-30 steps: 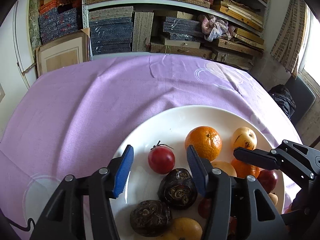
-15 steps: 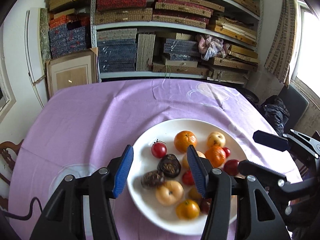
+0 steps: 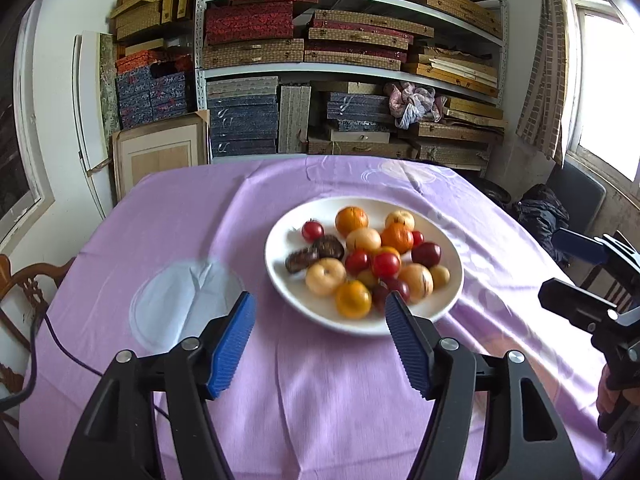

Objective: Organize fruits
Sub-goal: 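Withdraw both tools from the plate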

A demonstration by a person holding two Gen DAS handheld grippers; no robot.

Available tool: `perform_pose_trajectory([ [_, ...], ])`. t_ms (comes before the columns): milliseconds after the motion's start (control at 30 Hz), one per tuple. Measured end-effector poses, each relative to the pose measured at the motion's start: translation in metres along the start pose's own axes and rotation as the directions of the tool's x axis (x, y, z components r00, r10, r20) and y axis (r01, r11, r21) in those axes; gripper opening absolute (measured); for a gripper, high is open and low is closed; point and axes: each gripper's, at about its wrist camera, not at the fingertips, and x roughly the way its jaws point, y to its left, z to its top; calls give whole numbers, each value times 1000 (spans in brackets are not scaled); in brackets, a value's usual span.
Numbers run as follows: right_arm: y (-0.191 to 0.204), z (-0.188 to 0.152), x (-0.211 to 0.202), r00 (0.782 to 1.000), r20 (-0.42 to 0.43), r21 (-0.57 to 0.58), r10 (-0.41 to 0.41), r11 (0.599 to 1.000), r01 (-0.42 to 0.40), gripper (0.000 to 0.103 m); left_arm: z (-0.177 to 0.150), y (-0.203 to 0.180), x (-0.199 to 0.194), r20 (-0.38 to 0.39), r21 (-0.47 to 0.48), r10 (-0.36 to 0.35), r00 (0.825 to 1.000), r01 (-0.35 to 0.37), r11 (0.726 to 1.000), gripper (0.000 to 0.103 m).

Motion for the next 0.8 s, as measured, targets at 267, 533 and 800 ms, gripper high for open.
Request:
perform_pose_trajectory([
  [267, -11, -40, 16, 999, -42, 89, 0, 996, 4, 93, -44, -8, 12, -28, -17, 18, 999, -18, 1000, 83],
  [533, -20, -56, 61, 990, -136, 95, -34, 994, 47, 95, -58, -11, 49, -98, -3, 37, 994, -37, 999, 92],
  [800, -36, -68, 93, 968, -249, 160, -31, 984, 73, 97, -65, -8, 77, -205, -15, 29, 978, -33, 999, 97],
])
